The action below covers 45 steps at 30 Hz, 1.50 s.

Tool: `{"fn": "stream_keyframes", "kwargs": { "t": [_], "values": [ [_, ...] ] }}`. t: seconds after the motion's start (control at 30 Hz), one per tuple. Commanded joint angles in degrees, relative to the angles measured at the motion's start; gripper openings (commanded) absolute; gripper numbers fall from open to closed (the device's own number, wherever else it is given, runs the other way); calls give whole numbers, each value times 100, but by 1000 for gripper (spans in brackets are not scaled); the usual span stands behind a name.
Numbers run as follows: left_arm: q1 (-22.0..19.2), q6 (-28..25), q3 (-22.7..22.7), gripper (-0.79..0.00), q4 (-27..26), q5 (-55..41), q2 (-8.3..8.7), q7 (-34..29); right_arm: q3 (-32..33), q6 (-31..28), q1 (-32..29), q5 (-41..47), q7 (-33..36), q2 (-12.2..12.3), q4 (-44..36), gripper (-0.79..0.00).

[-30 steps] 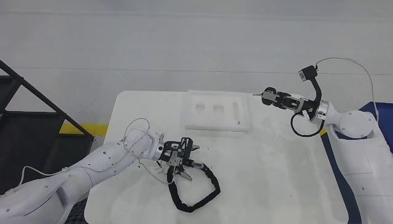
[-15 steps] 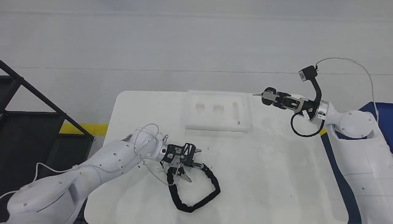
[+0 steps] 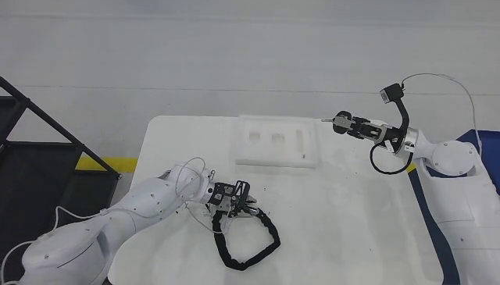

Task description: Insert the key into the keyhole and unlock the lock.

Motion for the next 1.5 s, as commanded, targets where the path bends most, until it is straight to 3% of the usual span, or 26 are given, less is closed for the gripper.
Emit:
{"fn": "stream_keyframes", "kwargs": {
  "t": [0.0, 0.2, 0.43, 0.83, 0.9, 1.13, 1.47],
  "values": [
    [-5, 17, -19, -785, 26, 27, -12, 70, 0, 0, 0, 0, 0, 0, 0, -785],
    [-88, 75, -146, -785, -121, 214, 87, 756, 0, 0, 0, 0, 0, 0, 0, -785],
    [-137, -55, -449, -785, -660, 159, 326, 1325, 0, 0, 0, 0, 0, 0, 0, -785],
    [349, -339, -1303, -785, -2085, -1261, 702, 573, -62, 97, -62, 46, 1, -6, -106, -785],
    [418, -371, -1463, -785, -2227, -1586, 736, 427, -142, 327, -101, 420, 340, -5, -273, -785],
    [546, -390, -1874, -785, -2613, -2015, 791, 469, -80, 932, -93, 611, 1128, 87, -888, -785],
    [536, -183, -2120, -785, -2602, -2281, 656, 310, -6, 1498, -251, 534, 1335, 185, -1914, -785]
  ]
}}
